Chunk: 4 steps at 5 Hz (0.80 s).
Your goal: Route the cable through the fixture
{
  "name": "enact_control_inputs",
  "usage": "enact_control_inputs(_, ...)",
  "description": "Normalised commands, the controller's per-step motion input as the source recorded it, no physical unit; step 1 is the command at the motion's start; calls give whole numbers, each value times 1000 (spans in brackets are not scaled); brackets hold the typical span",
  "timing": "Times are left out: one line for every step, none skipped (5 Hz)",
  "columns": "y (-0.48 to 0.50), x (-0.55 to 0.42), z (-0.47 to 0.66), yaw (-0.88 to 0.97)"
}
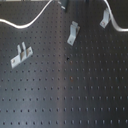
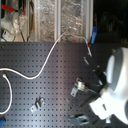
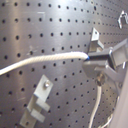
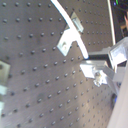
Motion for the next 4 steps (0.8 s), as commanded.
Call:
enact_control_inputs(-675, 168, 131, -374)
enact_control_inputs(-584, -200, 34, -317)
enact_control_inputs(-461, -427, 9, -337)
enact_control_inputs(-139, -528, 18, -503)
